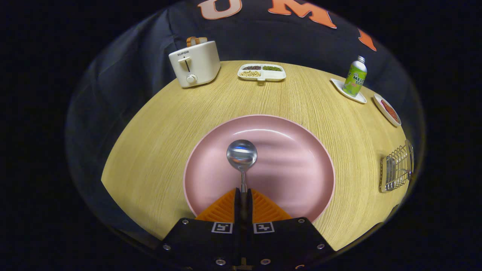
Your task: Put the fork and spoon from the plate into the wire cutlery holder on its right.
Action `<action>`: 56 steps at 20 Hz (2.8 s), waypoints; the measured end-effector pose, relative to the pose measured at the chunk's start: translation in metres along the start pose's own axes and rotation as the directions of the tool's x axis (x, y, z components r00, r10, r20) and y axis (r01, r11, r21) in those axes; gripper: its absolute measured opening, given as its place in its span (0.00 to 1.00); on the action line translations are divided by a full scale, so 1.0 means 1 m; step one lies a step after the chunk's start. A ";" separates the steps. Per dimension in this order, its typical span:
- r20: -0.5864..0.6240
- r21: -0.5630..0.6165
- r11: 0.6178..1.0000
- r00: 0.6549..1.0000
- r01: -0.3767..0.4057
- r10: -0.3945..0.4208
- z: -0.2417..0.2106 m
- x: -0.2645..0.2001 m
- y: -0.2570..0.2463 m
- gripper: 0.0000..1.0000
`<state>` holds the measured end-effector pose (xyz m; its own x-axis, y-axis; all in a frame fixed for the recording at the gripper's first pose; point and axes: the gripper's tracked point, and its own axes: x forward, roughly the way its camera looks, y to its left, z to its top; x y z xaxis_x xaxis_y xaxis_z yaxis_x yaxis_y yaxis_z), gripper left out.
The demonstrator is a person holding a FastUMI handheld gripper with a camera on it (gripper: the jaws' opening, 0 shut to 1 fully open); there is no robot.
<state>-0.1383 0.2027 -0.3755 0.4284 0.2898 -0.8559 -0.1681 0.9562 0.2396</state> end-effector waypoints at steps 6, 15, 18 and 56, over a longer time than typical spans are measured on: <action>0.102 0.040 0.998 0.994 0.039 -0.043 0.042 -0.031 -0.044 0.06; 0.218 0.202 0.960 0.946 0.196 -0.239 0.078 -0.120 -0.169 0.06; 0.217 0.280 0.926 0.924 0.251 -0.316 0.075 -0.146 -0.213 0.06; 0.050 0.200 0.907 0.921 0.371 -0.387 0.068 -0.156 -0.301 0.09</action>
<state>-0.0946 -0.1273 -0.2828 0.5038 -0.1014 -0.8578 0.1841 0.9829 -0.0081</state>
